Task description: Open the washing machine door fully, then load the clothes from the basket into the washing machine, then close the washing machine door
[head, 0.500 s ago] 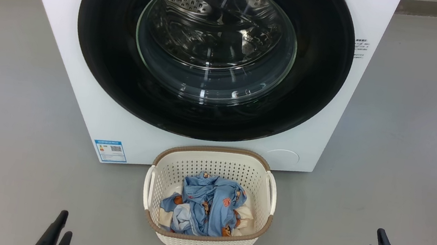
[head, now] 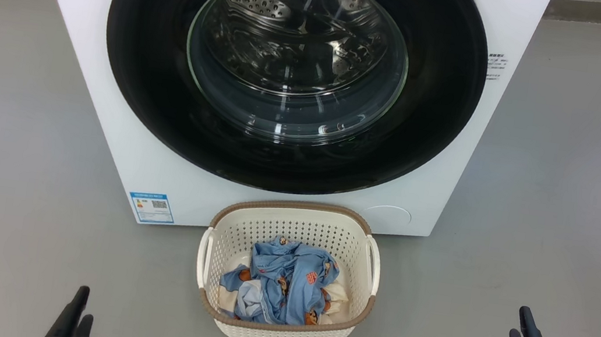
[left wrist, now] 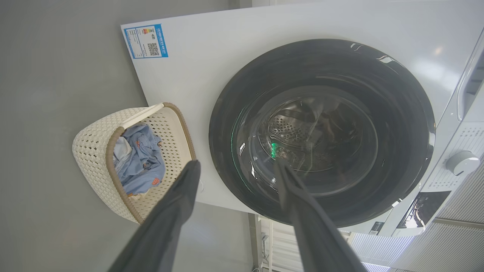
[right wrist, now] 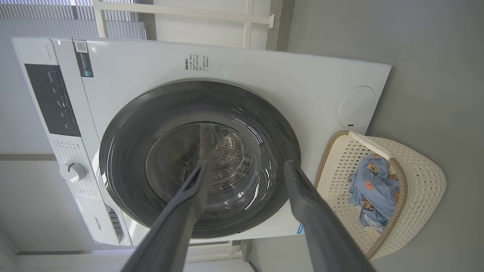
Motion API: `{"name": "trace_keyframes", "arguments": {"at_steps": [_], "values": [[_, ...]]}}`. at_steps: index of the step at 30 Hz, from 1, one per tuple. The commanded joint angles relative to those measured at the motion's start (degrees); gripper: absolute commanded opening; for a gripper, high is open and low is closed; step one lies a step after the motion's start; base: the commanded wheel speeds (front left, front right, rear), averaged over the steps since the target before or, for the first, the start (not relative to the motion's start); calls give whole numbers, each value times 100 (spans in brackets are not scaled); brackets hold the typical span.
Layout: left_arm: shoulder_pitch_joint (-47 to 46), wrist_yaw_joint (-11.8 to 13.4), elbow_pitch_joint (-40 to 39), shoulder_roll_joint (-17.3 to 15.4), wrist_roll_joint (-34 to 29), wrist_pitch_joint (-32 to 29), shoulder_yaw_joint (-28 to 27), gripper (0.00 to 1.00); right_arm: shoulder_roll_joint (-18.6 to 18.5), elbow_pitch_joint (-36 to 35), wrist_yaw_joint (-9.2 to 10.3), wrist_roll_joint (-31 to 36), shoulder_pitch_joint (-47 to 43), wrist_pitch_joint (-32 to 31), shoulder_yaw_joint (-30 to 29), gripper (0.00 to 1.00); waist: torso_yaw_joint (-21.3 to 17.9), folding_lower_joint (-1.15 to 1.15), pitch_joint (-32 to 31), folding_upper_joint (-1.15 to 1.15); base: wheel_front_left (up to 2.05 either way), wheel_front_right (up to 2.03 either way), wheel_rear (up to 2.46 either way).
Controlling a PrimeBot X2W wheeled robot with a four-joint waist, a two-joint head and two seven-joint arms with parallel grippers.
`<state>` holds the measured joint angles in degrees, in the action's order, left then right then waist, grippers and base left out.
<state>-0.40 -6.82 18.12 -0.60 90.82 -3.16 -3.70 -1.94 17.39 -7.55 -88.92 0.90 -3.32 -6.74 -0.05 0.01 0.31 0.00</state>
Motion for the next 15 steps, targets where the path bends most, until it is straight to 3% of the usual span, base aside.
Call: {"name": "trace_keyframes", "arguments": {"at_steps": [1,15], "values": [[-151,-25,-190,-88,-97,42,-43,100,-69,-185,1,129,144,72,18,100,1,0,1,0,0,0,0],[-170,-30,-255,-107,-1133,278,-141,100,-112,-497,2,1410,188,306,96,100,8,-1,8,0,0,0,0]]}}
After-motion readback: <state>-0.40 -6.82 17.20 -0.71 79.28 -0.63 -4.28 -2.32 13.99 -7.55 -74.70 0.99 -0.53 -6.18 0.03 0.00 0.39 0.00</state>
